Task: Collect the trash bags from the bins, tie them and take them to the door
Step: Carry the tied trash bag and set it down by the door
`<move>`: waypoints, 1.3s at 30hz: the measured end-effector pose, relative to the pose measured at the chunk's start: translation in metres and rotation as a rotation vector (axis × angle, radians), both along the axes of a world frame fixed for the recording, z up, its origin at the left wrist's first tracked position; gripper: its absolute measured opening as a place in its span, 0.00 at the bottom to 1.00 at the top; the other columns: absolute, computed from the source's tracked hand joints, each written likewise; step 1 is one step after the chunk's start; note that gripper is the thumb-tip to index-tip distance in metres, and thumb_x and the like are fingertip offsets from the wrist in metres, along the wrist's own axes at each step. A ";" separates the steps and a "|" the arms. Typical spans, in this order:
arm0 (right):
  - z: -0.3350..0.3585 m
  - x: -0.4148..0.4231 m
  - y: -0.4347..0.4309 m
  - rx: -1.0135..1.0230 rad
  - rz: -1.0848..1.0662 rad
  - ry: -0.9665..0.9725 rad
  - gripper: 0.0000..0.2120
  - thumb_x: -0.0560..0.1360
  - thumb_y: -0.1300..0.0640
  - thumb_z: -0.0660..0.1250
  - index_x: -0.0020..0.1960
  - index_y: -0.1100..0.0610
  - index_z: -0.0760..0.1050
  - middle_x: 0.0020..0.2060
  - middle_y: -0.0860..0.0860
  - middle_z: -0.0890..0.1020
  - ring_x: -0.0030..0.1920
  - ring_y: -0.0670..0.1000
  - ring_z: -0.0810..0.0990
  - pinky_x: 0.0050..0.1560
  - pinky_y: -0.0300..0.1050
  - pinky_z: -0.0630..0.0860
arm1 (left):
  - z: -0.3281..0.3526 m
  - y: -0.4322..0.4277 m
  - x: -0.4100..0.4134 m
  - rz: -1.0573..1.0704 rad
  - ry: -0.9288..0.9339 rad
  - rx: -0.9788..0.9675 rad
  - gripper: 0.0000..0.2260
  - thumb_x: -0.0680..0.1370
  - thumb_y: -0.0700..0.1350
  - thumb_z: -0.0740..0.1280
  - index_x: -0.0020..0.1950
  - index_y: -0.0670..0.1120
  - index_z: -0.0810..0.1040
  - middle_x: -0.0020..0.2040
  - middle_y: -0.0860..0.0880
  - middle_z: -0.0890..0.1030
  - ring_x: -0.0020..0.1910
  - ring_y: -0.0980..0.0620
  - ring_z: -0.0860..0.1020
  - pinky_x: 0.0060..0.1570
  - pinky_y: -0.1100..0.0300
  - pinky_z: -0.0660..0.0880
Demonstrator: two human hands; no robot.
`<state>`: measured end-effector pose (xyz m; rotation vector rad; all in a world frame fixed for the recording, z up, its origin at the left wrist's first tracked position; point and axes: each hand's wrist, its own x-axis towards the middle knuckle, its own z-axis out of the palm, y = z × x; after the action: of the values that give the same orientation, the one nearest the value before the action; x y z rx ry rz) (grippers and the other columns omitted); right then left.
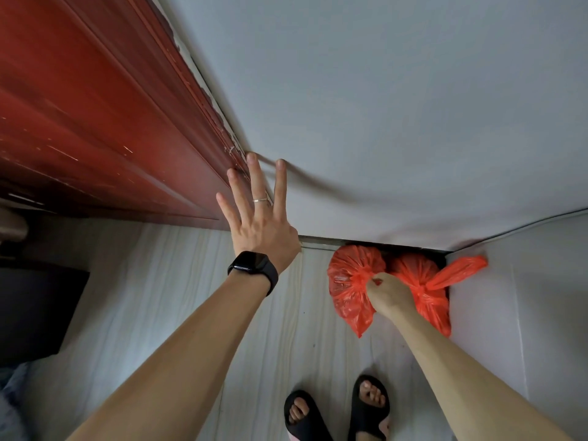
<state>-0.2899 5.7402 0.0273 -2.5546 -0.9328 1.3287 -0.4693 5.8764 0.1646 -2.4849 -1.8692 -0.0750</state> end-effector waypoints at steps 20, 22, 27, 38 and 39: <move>0.359 -0.026 0.009 0.274 0.535 -0.186 0.20 0.75 0.42 0.54 0.55 0.48 0.80 0.53 0.52 0.84 0.56 0.61 0.79 0.55 0.54 0.77 | 0.226 -0.086 -0.050 0.111 0.034 -0.729 0.27 0.76 0.51 0.56 0.76 0.50 0.61 0.76 0.45 0.65 0.79 0.43 0.47 0.73 0.35 0.39; 0.417 -0.042 0.000 0.323 0.521 -0.186 0.18 0.76 0.43 0.56 0.57 0.47 0.80 0.55 0.49 0.83 0.59 0.58 0.77 0.57 0.55 0.76 | 0.267 -0.096 -0.061 0.111 -0.004 -0.742 0.27 0.77 0.52 0.56 0.76 0.50 0.62 0.75 0.45 0.66 0.79 0.44 0.48 0.73 0.34 0.39; 0.531 -0.073 -0.023 0.447 0.588 -0.256 0.13 0.79 0.46 0.59 0.58 0.45 0.79 0.59 0.44 0.82 0.65 0.56 0.72 0.61 0.54 0.74 | 0.371 -0.115 -0.095 0.077 -0.133 -0.647 0.21 0.77 0.53 0.57 0.69 0.54 0.69 0.67 0.48 0.75 0.71 0.46 0.65 0.72 0.38 0.50; 0.613 -0.142 0.011 0.715 0.865 -0.126 0.11 0.79 0.47 0.63 0.58 0.42 0.79 0.55 0.37 0.80 0.61 0.48 0.71 0.61 0.40 0.70 | 0.457 -0.149 -0.206 0.444 -0.300 -0.271 0.21 0.77 0.56 0.55 0.70 0.58 0.70 0.70 0.54 0.73 0.68 0.49 0.70 0.71 0.44 0.59; 0.613 -0.157 0.022 0.726 0.950 -0.092 0.11 0.79 0.47 0.63 0.59 0.43 0.79 0.55 0.37 0.81 0.61 0.48 0.71 0.61 0.40 0.70 | 0.458 -0.156 -0.220 0.523 -0.307 -0.247 0.20 0.77 0.56 0.56 0.69 0.58 0.70 0.70 0.54 0.73 0.68 0.49 0.71 0.70 0.45 0.60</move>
<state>-0.4465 5.7623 0.6407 -1.6239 -2.2794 0.7158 -0.6889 5.7199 0.6227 -2.1161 -2.7484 -0.2344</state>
